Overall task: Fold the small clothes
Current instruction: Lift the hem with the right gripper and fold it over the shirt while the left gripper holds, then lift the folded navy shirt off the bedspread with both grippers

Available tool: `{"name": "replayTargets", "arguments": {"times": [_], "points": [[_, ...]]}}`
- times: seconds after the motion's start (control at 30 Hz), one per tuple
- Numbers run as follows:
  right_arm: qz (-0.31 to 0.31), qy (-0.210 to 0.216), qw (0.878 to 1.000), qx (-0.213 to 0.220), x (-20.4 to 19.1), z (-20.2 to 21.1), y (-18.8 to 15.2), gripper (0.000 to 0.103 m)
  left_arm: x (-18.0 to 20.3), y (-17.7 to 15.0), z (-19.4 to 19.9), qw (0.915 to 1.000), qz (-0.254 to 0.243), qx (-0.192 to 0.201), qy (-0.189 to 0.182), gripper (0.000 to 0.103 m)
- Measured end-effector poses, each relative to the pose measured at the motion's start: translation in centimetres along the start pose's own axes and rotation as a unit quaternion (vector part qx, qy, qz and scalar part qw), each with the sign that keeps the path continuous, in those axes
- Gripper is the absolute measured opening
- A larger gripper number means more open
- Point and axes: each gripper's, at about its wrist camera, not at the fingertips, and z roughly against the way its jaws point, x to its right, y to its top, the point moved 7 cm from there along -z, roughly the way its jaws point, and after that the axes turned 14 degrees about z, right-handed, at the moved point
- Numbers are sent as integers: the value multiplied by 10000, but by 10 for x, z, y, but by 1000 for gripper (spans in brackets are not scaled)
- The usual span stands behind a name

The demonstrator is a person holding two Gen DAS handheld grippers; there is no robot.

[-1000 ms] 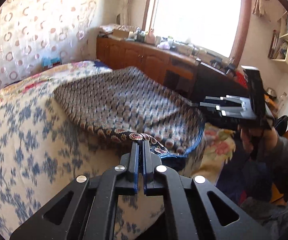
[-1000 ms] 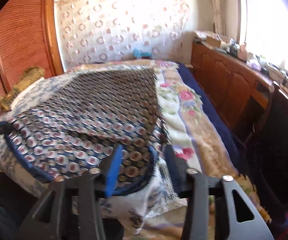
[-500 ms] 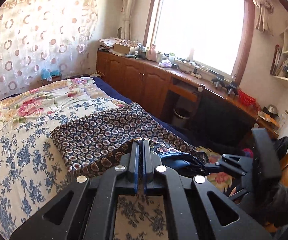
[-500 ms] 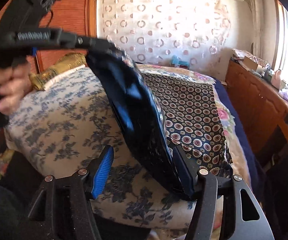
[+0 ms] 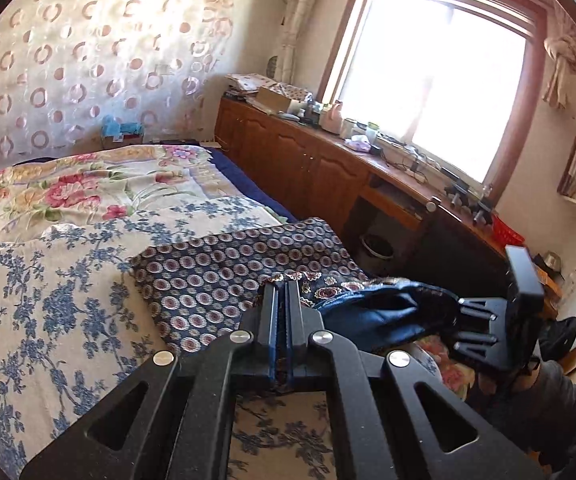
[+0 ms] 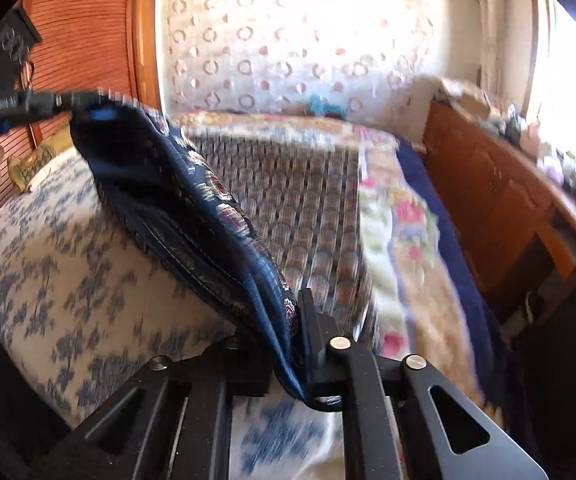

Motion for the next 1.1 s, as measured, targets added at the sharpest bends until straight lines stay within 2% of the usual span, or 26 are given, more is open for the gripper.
{"name": "replayTargets", "arguments": {"times": [0.13, 0.33, 0.43, 0.57, 0.67, 0.7, 0.73, 0.87, 0.9, 0.97, 1.07, 1.1], "points": [[289, -61, 9993, 250, 11, -17, 48, 6, -24, 15, -3, 9996, 155, 63, 220, 4], [554, -24, 9978, 373, 27, -71, 111, 6, -59, 36, -21, 9983, 315, 29, 492, 4], [601, -7, 9977, 316, 33, -104, 122, 6, -71, 39, -33, 9977, 327, -21, 588, 4], [631, 46, 9980, 88, 29, -133, 113, 6, -85, 39, -47, 9962, 258, -145, 821, 9], [521, 81, 9986, -19, 44, -139, 112, 6, -88, 42, -51, 9951, 90, -100, 979, 23], [485, 90, 9988, -43, 46, -141, 113, 6, -89, 43, -50, 9950, 39, -74, 996, 31], [439, 68, 9990, -65, 48, -143, 114, 6, -90, 45, -50, 9951, 8, -55, 989, 44], [309, 49, 9995, -105, 53, -139, 119, 7, -95, 47, -53, 9954, -25, -122, 953, 60], [278, 31, 9995, -120, 54, -136, 118, 9, -96, 46, -56, 9953, -24, -167, 951, 67], [176, -106, 9997, -151, 60, -138, 118, 31, -101, 41, -64, 9943, -31, -306, 1021, 68], [-125, -262, 9996, 10, 70, -137, 121, 47, -108, 33, -75, 9930, 14, -488, 1074, 68], [-212, -366, 9991, 48, 77, -135, 124, 48, -109, 31, -78, 9925, 21, -539, 1098, 68]]}}
